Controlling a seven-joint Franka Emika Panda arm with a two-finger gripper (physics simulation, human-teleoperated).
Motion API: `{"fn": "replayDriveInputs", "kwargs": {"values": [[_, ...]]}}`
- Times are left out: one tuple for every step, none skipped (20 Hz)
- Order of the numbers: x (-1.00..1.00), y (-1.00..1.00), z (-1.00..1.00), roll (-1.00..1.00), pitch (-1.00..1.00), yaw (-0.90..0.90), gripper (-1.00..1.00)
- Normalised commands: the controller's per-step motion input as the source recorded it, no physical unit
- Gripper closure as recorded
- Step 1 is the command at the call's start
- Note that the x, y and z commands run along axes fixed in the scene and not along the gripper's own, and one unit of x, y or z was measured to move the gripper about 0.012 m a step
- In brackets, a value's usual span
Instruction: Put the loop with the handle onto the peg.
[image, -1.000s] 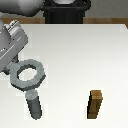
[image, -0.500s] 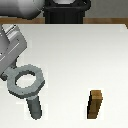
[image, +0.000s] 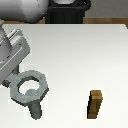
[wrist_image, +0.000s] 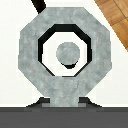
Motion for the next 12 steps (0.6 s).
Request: {"fn": "replayDriveInputs", "kwargs": {"values": [[0.00,0.00,0.00,0.00,0.00,0.00,1.00],[0.00,0.00,0.00,0.00,0.00,0.00,1.00],[1.00,0.00,0.00,0.00,0.00,0.00,1.00],[0.00,0.00,0.00,0.00,0.00,0.00,1.00],[0.00,0.00,0.00,0.00,0.00,0.00,1.00],[0.00,0.00,0.00,0.00,0.00,0.00,1.00],[0.00,1.00,0.00,0.00,0.00,0.00,1.00],[0.00,0.00,-1.00,0.00,0.00,0.00,1.00],[0.00,0.00,-1.00,0.00,0.00,0.00,1.00],[0.00,0.00,0.00,0.00,0.00,0.00,1.00],[0.00,0.00,-1.00,0.00,0.00,0.00,1.00],[0.00,0.00,-1.00,0.00,0.00,0.00,1.00]]}}
